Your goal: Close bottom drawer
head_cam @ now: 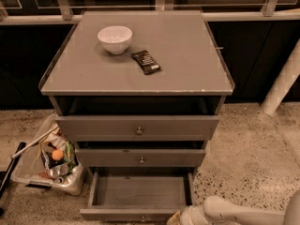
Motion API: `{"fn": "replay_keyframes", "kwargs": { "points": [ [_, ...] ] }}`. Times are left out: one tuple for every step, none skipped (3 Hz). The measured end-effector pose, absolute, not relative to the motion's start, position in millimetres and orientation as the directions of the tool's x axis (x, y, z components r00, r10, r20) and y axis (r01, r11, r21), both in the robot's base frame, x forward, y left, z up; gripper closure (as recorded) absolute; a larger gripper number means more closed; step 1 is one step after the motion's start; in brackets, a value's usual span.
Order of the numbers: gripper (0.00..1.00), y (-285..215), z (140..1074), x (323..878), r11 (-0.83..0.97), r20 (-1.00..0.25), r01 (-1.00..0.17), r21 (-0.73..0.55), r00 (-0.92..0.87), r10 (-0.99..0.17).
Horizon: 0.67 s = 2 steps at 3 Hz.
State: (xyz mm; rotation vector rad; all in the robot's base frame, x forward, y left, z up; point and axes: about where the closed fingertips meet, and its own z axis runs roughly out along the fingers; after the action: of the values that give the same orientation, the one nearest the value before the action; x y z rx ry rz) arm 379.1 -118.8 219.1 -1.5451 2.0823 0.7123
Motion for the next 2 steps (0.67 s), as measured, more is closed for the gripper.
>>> {"fn": "replay_keyframes", "kwargs": {
  "points": [
    [1.0,-121,195,377,0.234,-0.596,-0.961,0.149,-0.276,-0.754],
    [1.0,-132,178,388,0.253,-0.561,-0.958,0.134,-0.284,-0.778]
  ]
}}
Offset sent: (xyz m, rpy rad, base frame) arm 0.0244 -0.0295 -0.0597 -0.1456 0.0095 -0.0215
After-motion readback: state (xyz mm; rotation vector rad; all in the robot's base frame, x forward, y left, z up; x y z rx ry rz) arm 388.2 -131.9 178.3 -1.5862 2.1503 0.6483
